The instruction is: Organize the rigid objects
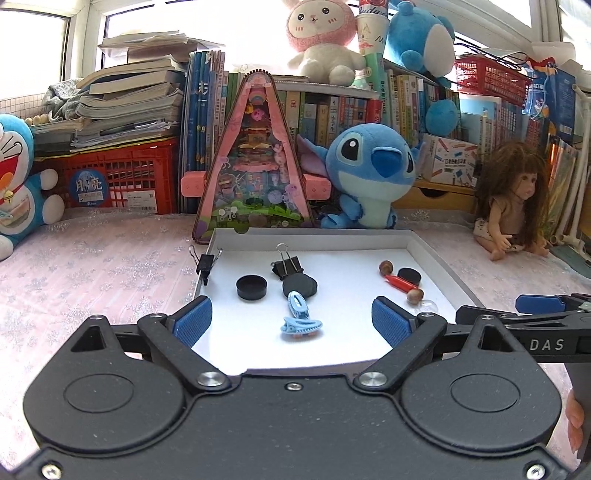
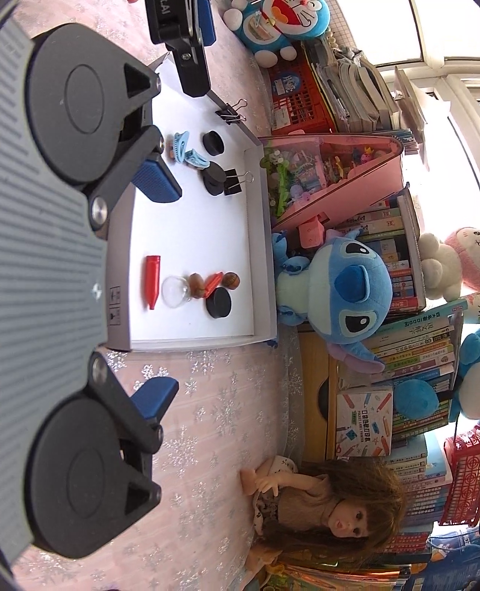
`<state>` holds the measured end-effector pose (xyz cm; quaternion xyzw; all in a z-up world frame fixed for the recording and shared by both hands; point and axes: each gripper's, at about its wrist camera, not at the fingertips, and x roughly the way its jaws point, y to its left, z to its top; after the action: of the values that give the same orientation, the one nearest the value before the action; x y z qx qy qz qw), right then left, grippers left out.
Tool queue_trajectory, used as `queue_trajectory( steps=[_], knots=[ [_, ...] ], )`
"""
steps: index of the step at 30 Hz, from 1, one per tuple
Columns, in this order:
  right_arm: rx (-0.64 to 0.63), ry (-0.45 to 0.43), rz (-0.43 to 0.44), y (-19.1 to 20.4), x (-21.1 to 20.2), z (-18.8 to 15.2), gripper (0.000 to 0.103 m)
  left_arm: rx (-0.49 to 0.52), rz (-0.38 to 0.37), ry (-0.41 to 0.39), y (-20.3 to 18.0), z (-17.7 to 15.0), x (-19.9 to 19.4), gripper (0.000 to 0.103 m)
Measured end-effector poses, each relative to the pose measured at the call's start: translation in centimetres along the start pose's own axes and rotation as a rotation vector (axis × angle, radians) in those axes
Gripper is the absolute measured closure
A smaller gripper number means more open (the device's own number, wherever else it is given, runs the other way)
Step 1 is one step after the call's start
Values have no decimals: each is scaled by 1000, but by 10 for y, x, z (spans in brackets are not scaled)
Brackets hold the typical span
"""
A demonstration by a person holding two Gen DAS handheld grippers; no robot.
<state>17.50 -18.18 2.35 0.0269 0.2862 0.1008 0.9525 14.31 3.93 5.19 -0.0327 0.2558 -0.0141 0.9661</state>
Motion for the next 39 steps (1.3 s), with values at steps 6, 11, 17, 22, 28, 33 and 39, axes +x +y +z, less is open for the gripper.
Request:
queue_trajectory(
  steps=[6, 11, 17, 22, 28, 33, 39],
  knots=[
    [-3, 4, -11, -1, -3, -8, 0, 7, -7, 10, -1, -8, -5, 10],
    [-9, 10, -15, -1, -7, -15, 0, 4, -7, 21, 0, -18, -10, 10],
    [-21, 17, -11, 2, -13, -26, 0, 7, 4, 41, 1, -30, -12, 10],
    [-26, 31, -10, 3, -16, -36, 0, 5, 11, 62, 2, -41, -14, 10],
    [-31, 67, -12, 4, -13, -50, 0, 14, 23, 85, 1, -55, -13, 10],
    [-27, 96, -21, 3, -9, -59, 0, 18, 33, 112, 0, -64, -8, 10],
    [-50, 104, -34, 7, -6, -62, 0, 16, 46, 140, 0, -71, -1, 10]
  ],
)
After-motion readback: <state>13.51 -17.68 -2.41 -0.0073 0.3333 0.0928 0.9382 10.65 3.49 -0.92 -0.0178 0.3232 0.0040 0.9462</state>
